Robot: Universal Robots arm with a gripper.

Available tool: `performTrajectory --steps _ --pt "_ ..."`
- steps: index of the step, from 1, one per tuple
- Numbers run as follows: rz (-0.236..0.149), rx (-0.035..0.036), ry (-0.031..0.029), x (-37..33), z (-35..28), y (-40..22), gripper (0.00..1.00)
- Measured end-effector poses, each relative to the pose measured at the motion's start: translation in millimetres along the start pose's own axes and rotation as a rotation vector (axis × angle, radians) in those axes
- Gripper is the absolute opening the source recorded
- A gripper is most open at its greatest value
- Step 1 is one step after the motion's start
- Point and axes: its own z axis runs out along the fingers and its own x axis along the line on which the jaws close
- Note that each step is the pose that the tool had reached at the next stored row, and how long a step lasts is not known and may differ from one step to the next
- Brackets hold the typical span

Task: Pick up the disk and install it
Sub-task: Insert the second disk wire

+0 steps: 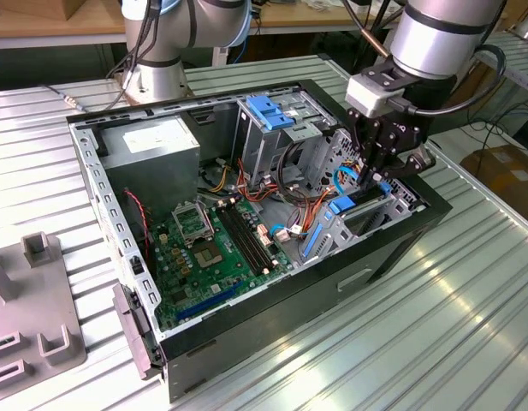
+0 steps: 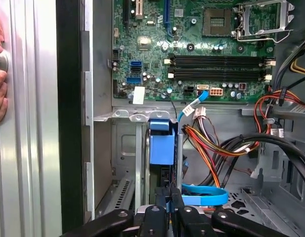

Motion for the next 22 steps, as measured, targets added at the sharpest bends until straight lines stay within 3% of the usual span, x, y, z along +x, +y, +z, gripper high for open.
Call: performTrajectory --steps 1,4,9,10,11,14,22 --pt "0.001 0.0003 -0.0111 0.7 0.6 0.1 0.16" --pt "0.002 0.0005 -0.0243 3.4 1.2 0.2 0.16" --pt "0.005 0.0011 -0.0581 9.2 2.1 0.4 0.16" --pt "0.007 0.0015 -0.0774 11.1 2.3 0.4 0.16" --pt "0.007 0.0017 -0.086 12.9 2.7 0.5 0.16" --pt "0.008 0.0017 -0.0905 17.1 4.1 0.7 0.16" --pt "0.009 0.0019 -0.099 17.2 8.0 0.8 0.16"
